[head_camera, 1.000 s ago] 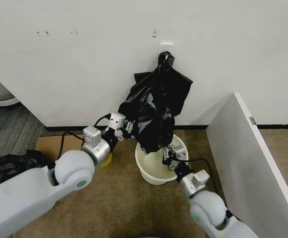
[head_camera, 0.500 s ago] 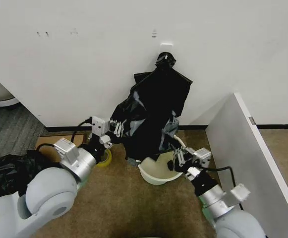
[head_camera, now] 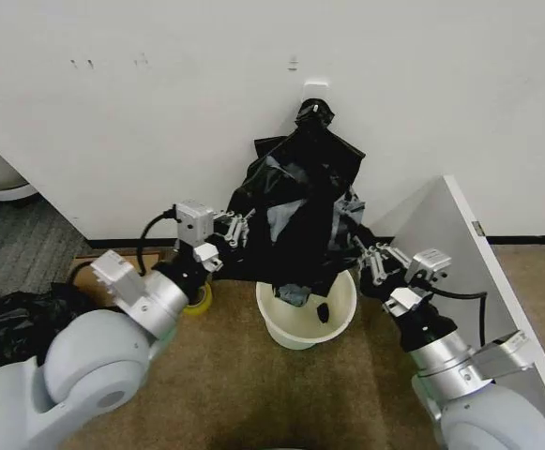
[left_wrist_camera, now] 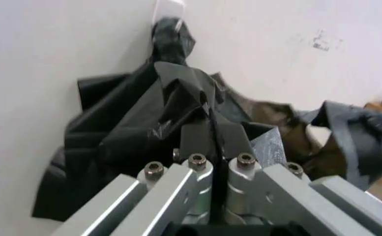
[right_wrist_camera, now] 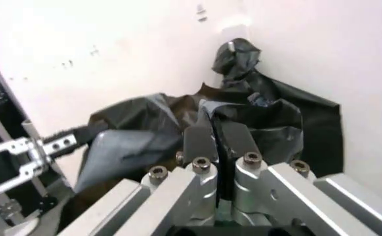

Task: Place the garbage bag over the trash bin.

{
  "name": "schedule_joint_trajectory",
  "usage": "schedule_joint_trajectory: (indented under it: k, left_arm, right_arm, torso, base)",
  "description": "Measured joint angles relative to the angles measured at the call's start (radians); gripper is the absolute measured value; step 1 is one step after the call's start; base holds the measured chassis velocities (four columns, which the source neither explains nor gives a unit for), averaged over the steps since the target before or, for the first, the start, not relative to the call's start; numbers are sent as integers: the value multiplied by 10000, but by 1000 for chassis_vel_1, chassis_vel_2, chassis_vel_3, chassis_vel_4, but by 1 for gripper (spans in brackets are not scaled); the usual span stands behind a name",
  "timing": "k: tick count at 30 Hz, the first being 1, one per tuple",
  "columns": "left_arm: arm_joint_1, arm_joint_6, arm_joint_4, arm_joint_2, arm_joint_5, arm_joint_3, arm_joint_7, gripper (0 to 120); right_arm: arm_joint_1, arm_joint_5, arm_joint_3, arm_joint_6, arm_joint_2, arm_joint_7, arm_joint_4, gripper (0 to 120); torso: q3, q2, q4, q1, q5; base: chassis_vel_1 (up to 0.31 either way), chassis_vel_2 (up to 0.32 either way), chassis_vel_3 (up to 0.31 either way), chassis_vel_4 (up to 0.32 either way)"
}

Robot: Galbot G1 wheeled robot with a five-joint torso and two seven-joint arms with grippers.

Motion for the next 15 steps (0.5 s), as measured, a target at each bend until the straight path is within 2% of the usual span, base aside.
schedule_joint_trajectory:
  k: [3,4,7,9,15]
  left_arm:
    - [-46,-38,294,-311,123,215,23,0]
    - [-146,-94,651,-588,259,499,55,0]
    - [-261,-163,1010,-817,384,731,84,0]
    - [-335,-233,1505,-1103,539,1028,87,0]
    - [-164,-321,2073,-1356,708,1252,87,0]
  right_arm:
    - [-30,18,94,5,-2,12,-65,0]
    - [-52,25,114,31,20,15,-182,0]
    - [-66,-28,32,99,104,14,-369,0]
    - [-125,-168,-129,182,277,7,-678,0]
    - [-266,-309,-409,226,630,12,-1016,0]
  torso:
    - [0,0,0,0,-2]
    - [0,0,0,0,-1]
    - [-1,1,4,-1,2]
    - [2,0,-2,1,-3]
    - [0,1,0,0,-2]
  base:
    - [0,0,0,0]
    - [0,0,0,0]
    - [0,0,0,0]
    - [0,0,0,0]
    - [0,0,0,0]
